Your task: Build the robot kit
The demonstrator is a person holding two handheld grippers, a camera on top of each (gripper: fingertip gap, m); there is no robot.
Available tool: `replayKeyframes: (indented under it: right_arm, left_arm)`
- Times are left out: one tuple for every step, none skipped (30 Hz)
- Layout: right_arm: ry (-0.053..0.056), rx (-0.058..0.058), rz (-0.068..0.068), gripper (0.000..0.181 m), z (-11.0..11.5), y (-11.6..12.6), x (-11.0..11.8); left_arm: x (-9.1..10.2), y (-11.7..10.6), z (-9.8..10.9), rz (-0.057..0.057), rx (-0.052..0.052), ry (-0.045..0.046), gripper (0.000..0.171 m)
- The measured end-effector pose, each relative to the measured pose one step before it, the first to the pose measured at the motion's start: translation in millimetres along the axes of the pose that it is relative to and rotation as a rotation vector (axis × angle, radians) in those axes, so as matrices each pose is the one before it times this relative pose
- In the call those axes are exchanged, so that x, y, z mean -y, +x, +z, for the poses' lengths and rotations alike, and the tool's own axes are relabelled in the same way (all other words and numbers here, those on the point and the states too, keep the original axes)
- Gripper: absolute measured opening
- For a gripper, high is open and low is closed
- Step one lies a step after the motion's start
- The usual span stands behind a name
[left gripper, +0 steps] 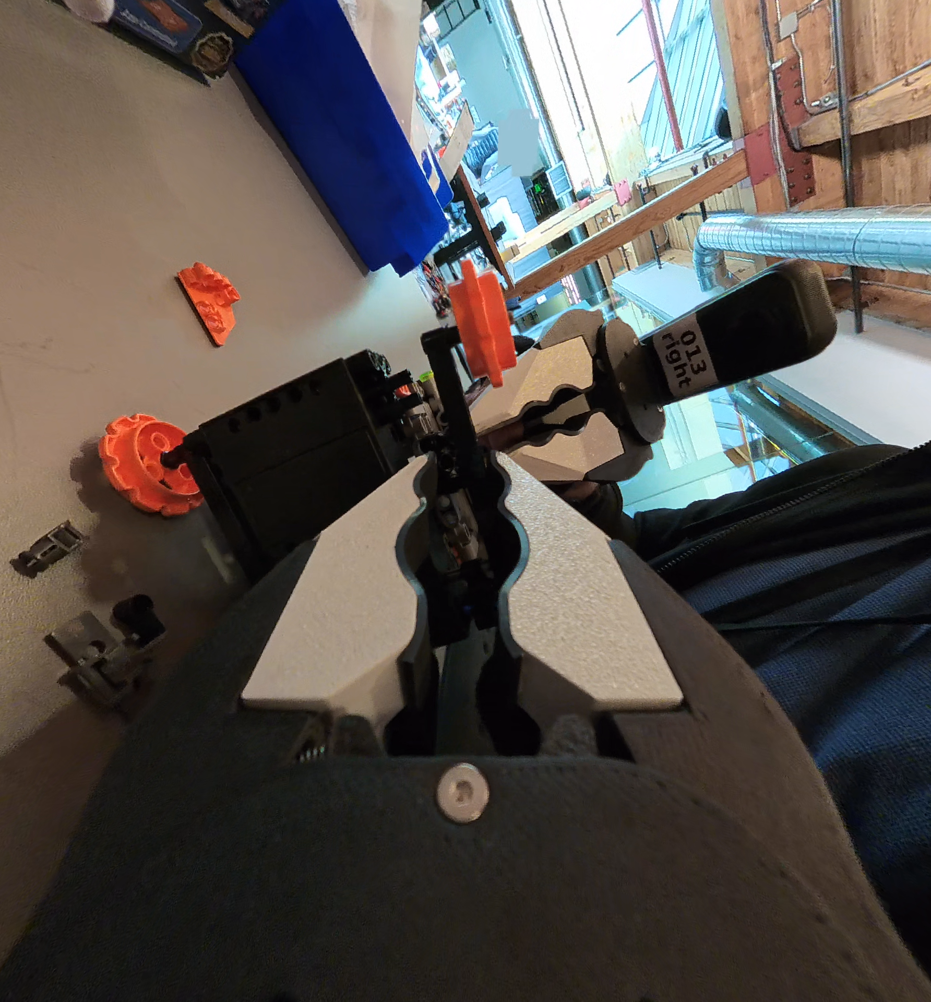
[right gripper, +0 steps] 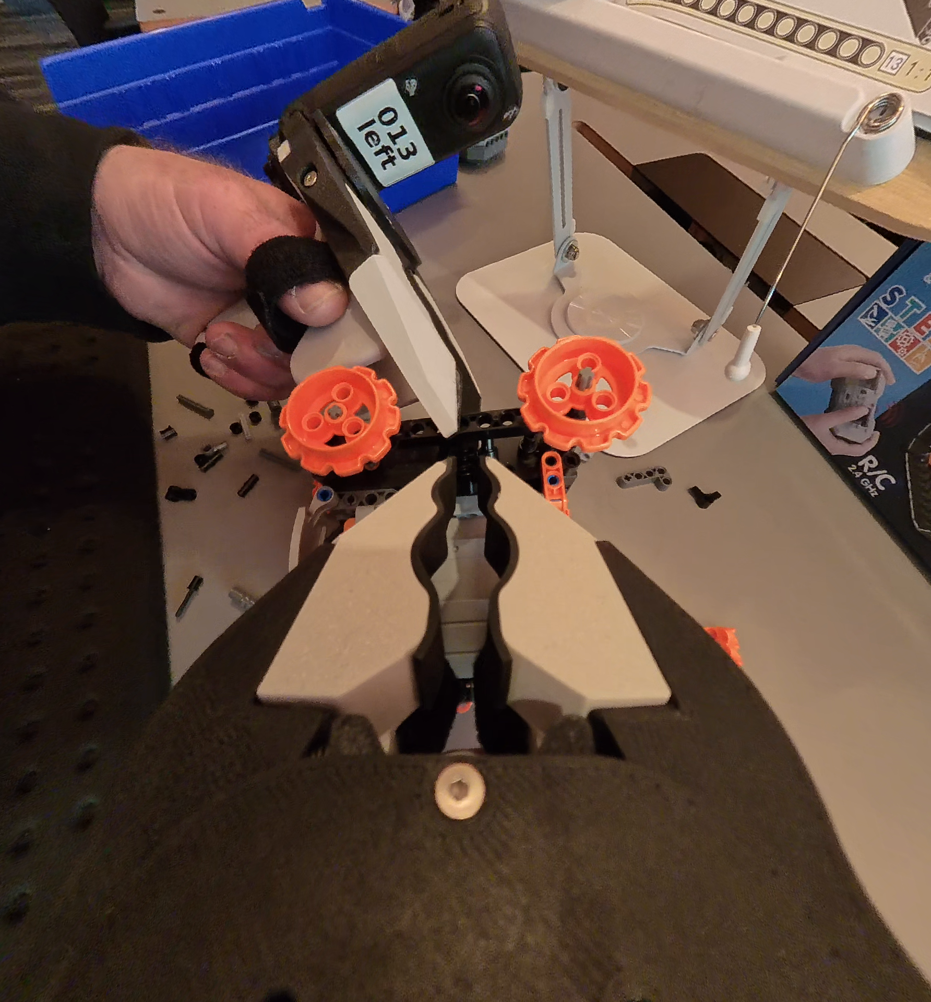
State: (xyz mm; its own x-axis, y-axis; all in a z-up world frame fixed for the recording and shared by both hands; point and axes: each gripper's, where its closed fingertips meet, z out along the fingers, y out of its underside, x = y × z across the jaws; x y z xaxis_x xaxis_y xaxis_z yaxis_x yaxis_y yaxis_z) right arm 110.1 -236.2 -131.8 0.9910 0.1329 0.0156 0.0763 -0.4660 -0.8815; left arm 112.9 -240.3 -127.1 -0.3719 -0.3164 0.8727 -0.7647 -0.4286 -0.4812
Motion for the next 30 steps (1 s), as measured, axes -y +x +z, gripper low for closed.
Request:
replayKeyframes:
  right_arm:
    - [0.0024, 0.0024, -0.0014, 0.004, -0.40, -0.34, -0.08]
    - [0.0062, 0.0023, -0.0043, 0.004, -0.70, -0.61, 0.16]
    - [0.0038, 0.0021, -0.0025, 0.004, -0.79, -0.70, -0.12]
    - [-0.0028, 0.0057, -0.0001, 0.004, -0.86, -1.27, -0.50]
    - [-0.0030, 0.0069, -0.0013, 0.004, -0.81, -1.48, -0.61]
    - [-0.0027, 0.0026, -0.0022, 0.004, -0.63, -1.00, -0.60]
    - [-0.0088, 0.0022, -0.0001, 0.004, -0.46, -0.86, -0.91]
    - [-0.0148, 0.0034, -0.0041, 0.005, -0.33, -0.95, -1.43]
    - [-0.0169, -0.0003, -0.0062, 0.005, -0.28, -0.54, -1.59]
    - [-0.0216, -0.0018, -0.0049, 0.004, -0.33, -0.43, -1.91]
    - [-0.0288, -0.0048, -0.0095, 0.005, -0.04, -0.36, -2.69]
    - [-0.0329, -0.0043, -0.0147, 0.005, 0.50, -0.91, -2.79]
    - [-0.0262, -0.0009, -0.0126, 0.005, 0.37, -1.48, -1.64]
    - [-0.0249, -0.0020, -0.0053, 0.005, 0.27, -0.50, -1.96]
    - [-0.0186, 0.0014, -0.0005, 0.005, -0.40, -0.32, -1.08]
    - [-0.0167, 0.0010, -0.0035, 0.005, -0.41, -0.04, -0.65]
    - [-0.0197, -0.0027, -0.0095, 0.005, -0.41, -0.14, -0.87]
    - [-0.0214, -0.0079, -0.0142, 0.005, -0.39, -0.33, -0.76]
    - [-0.0201, -0.0070, -0.0103, 0.004, -0.18, -0.54, -0.79]
    - [-0.0184, 0.0023, -0.0031, 0.005, -0.20, -0.85, -0.70]
    - [-0.0149, 0.0070, 0.0018, 0.005, -0.08, -0.55, -0.76]
    - [-0.0099, 0.0030, -0.0028, 0.005, -0.06, -0.14, -0.74]
    - [-0.0080, -0.0027, -0.0048, 0.005, -0.22, -0.08, -0.64]
    - [-0.0177, -0.0071, -0.0013, 0.005, -0.63, -0.16, -0.86]
    - [-0.0290, -0.0105, -0.0162, 0.005, -0.85, -0.52, -1.05]
    - [-0.0224, -0.0038, -0.0198, 0.004, -0.53, -1.15, -0.43]
    - [-0.0055, 0.0070, -0.0038, 0.004, 0.26, -0.68, 0.01]
    - [0.0095, 0.0073, 0.0044, 0.004, 0.41, 0.59, 0.42]
    - [0.0157, 0.0024, 0.0023, 0.004, 0.19, 1.12, 0.30]
    - [0.0123, 0.0050, 0.0016, 0.004, 0.03, -0.03, 0.14]
  left_arm:
    - [-0.30, 0.50, 0.18, 0.0031, 0.0065, 0.00740, 0.017]
    - [-0.43, 0.62, 0.18, 0.0025, 0.0040, 0.00741, 0.017]
    - [-0.53, 0.70, 0.38, 0.0073, 0.0091, 0.00895, 0.017]
    - [-1.13, 0.90, 0.47, 0.0103, 0.0130, 0.00582, 0.016]
    - [-1.69, 0.83, 0.21, 0.0092, 0.0107, 0.00112, 0.016]
    - [-1.02, 0.61, 0.13, 0.0097, 0.0138, 0.00787, 0.016]
    - [-0.73, 0.26, 0.48, 0.0134, 0.0192, 0.00984, 0.016]
    - [-1.79, 0.04, 0.49, 0.0172, 0.0204, -0.00007, 0.016]
    - [-0.61, -0.06, 0.30, 0.0131, 0.0208, 0.00610, 0.015]
    - [-0.79, 0.03, 0.96, 0.0107, 0.0170, 0.00836, 0.014]
    - [-0.27, 4.14, 1.40, 0.0062, -0.0144, 0.01262, 0.010]
    - [-1.58, 1.01, 1.85, -0.0127, 0.0014, 0.00256, 0.009]
    - [-1.71, -0.57, 1.30, 0.0118, 0.0139, 0.00024, 0.009]
    - [-0.22, -0.44, 0.19, 0.0164, 0.0150, 0.00103, 0.009]
    - [0.22, 0.06, -0.36, 0.0127, 0.0102, -0.00191, 0.009]
    - [-0.15, 0.11, -0.19, 0.0112, 0.0102, -0.00064, 0.009]
    - [-0.30, 0.19, 0.09, 0.0064, 0.0091, 0.00107, 0.010]
    - [-0.67, 0.55, 0.34, -0.0025, 0.0023, -0.00061, 0.010]
    - [-0.36, 0.45, -0.11, -0.0043, 0.0004, 0.00221, 0.010]
    - [-1.12, -0.16, -0.06, 0.0126, 0.0082, -0.00337, 0.010]
    - [-0.51, 0.22, -0.13, 0.0134, 0.0116, -0.00395, 0.010]
    - [0.16, -0.18, -0.12, 0.0075, 0.0151, -0.00197, 0.010]
    - [-0.21, -0.12, 0.05, 0.0045, 0.0098, -0.00121, 0.011]
    - [0.14, 0.15, -0.07, -0.0045, 0.0055, 0.00888, 0.011]
    - [-1.03, 0.40, 0.25, -0.0001, 0.0052, 0.00576, 0.011]
    - [-1.59, 0.58, 0.64, 0.0046, 0.0045, -0.00030, 0.011]
    - [-0.09, 0.30, 0.02, -0.0013, 0.0009, 0.00532, 0.011]
    - [0.49, -0.29, -0.37, -0.0028, -0.0027, 0.00626, 0.012]
    - [-0.23, -0.04, -0.30, -0.0034, -0.0057, 0.00309, 0.012]
    - [0.26, -0.01, -0.55, -0.0011, 0.0006, 0.00793, 0.011]
